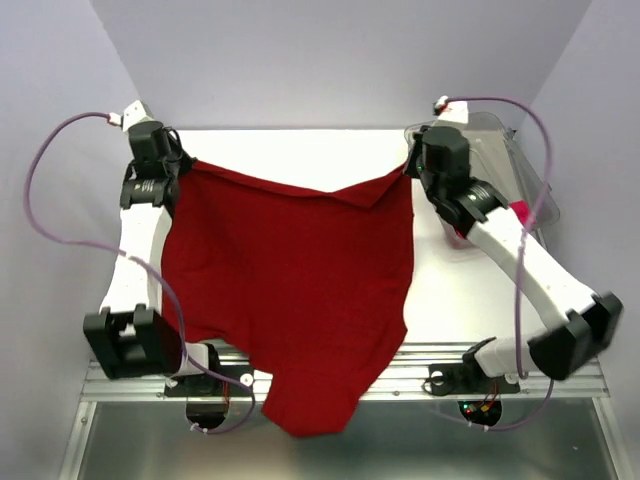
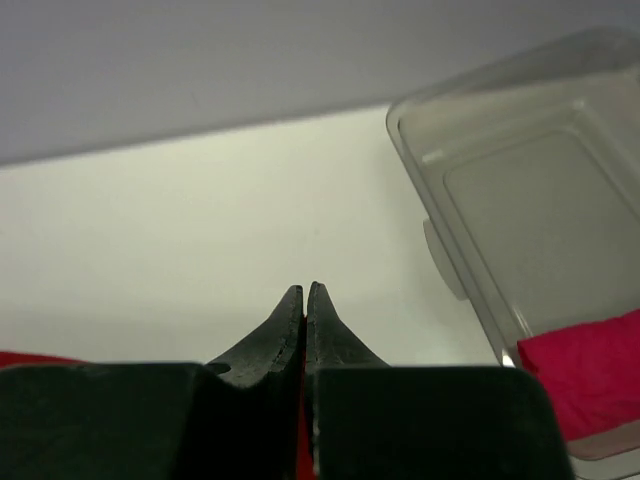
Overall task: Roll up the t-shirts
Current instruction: Flatten out the T-shirt at the center of the board.
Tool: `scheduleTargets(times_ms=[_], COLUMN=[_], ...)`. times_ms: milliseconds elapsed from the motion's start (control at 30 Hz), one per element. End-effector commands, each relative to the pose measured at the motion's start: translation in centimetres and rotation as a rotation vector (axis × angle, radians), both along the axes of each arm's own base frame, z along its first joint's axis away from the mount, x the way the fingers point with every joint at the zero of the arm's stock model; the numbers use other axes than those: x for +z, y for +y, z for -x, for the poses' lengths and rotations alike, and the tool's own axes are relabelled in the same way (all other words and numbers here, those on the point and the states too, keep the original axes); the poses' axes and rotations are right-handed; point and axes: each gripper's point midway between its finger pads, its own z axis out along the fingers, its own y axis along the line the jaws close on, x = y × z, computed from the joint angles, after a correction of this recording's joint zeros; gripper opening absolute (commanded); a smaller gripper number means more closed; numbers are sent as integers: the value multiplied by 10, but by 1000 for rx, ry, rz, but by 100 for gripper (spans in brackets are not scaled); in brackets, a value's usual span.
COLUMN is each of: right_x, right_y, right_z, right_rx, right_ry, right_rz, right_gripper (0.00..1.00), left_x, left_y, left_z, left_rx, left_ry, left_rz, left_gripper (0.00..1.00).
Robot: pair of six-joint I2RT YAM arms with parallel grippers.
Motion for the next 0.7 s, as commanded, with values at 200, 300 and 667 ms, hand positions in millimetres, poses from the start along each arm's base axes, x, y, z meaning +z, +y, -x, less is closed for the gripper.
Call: scheduleTargets(times_ms=[200, 300, 667], right_x=[-104, -113, -118], right_y=[3, 0, -19], right_z=[-105, -126, -189], right_rx=[-59, -65, -118], right_ry=[169, 183, 163], right_rz=[-5, -21, -59], right_gripper=[1, 1, 1], left_x=[-58, -68, -101], left_y=[3, 5, -1], left_z=[-115, -147, -218], left_rx=[-52, -62, -138], left_ry=[57, 86, 144], left_rz=[-6, -7, 2], left_gripper=[0, 0, 0])
